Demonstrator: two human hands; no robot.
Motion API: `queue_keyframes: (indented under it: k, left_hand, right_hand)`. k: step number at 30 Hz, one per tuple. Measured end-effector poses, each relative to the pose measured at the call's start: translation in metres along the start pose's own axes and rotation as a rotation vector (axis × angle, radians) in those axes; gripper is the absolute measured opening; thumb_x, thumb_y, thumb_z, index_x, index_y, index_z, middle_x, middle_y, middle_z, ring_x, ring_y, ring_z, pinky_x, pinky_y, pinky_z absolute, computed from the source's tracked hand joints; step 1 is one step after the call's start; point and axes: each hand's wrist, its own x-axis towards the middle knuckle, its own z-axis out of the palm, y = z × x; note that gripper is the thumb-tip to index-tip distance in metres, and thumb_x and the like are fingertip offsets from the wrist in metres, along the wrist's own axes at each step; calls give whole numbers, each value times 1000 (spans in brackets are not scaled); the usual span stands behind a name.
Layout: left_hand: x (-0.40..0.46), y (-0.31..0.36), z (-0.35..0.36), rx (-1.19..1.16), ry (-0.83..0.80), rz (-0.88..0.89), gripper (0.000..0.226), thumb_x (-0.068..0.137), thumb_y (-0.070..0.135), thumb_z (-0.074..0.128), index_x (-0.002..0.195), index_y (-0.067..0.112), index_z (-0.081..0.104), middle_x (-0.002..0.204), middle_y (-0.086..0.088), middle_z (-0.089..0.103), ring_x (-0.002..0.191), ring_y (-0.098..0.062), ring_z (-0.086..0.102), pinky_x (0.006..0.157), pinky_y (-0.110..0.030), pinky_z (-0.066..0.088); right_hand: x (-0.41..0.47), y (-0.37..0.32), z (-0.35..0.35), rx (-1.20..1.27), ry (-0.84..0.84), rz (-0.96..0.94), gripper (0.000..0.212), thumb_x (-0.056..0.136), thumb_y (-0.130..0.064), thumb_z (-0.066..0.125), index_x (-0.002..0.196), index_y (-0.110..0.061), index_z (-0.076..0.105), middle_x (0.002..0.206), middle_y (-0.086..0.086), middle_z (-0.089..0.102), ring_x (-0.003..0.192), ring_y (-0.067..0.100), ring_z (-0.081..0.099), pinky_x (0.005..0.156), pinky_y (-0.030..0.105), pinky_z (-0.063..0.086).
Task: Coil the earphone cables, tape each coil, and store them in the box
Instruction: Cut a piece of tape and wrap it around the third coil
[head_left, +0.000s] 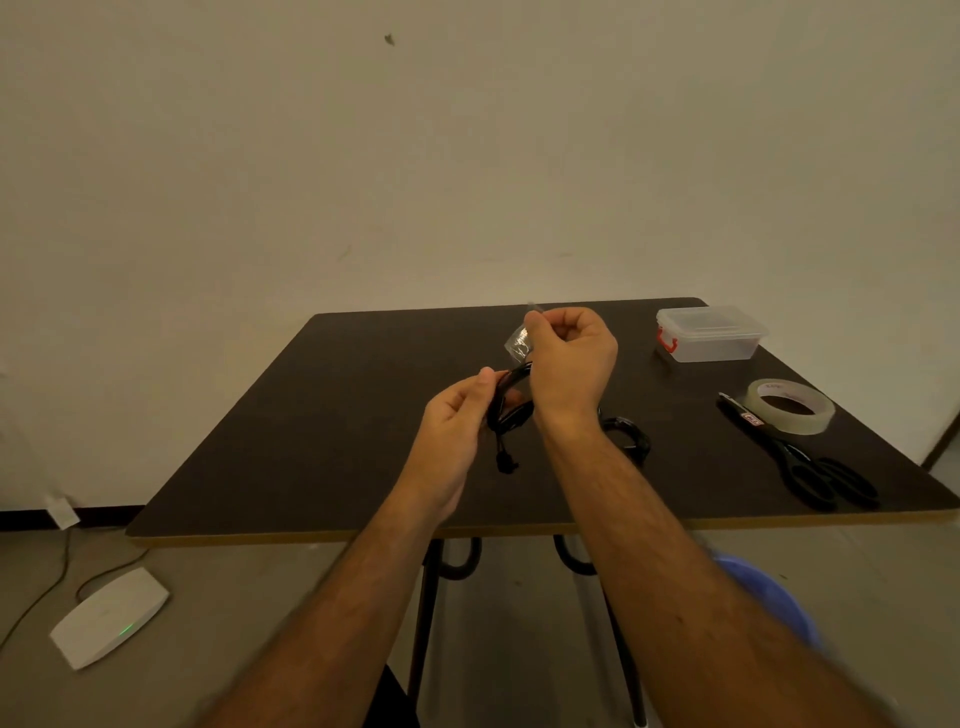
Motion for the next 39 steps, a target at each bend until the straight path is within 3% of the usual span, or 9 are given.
queue_keyframes:
  k: [3,6,13,18,21,25,29,36,39]
  left_hand:
    - [-2,-5,0,129,-2,25,49,89,47,49,114,9,69,109,-5,73,107,-14,66,101,-37,49]
    - [-3,-8,0,153,-17,48,48,88,47,51,116,12,68,110,0,73,106,-7,66,90,-22,51]
    - [-1,-6,-7,160,-21,39,21,99,23,53,101,11,69,96,-2,73,92,-5,66,79,-13,50]
    - [-1,-4,-8,210,-22,67,20,101,19,49,100,13,68,97,1,72,96,-8,66,78,-14,51]
    - [-1,-3,-5,221,9,126,25,103,18,43,92,13,65,84,4,68,89,-10,65,81,-12,48]
    - [1,-5,-1,264,122,198,25,103,20,43,90,18,64,66,10,55,67,-10,53,71,-16,48]
    - [2,-5,4,335,218,283,25,103,20,45,88,23,65,63,10,55,61,-8,50,61,-16,46]
    - [9,3,4,485,191,290,27,104,25,43,90,21,65,68,10,56,69,-7,60,75,-37,58]
    - [9,9,3,512,139,259,27,104,26,42,89,20,64,68,7,56,64,-3,56,75,-39,59]
  right_hand:
    - [1,-2,0,9,4,11,11,87,-14,70,79,-16,63,76,-2,63,70,9,61,63,20,54]
    - [1,-2,1,5,4,14,11,87,-13,70,80,-17,63,79,0,65,74,14,65,66,24,57]
    - [3,-1,1,2,11,19,14,87,-13,70,79,-20,61,79,-1,65,78,20,67,69,34,60]
    - [1,-1,0,-4,2,23,12,88,-14,70,82,-20,61,82,-3,63,79,13,65,67,22,57]
    - [0,-1,-1,-6,2,26,10,89,-14,69,84,-18,61,82,-4,62,76,8,62,63,16,53]
    - [1,2,0,15,24,43,13,88,-14,70,81,-19,61,80,-2,63,73,9,62,66,22,55]
    - [-3,3,-1,86,63,63,17,88,-13,70,78,-21,59,77,-3,62,69,8,60,62,20,55]
    - [-3,5,-15,152,-109,67,9,90,-14,69,86,-13,61,77,6,64,54,13,57,45,24,48]
    - [4,4,-28,127,-191,35,9,88,-14,71,87,-11,63,75,4,65,59,11,61,51,23,51]
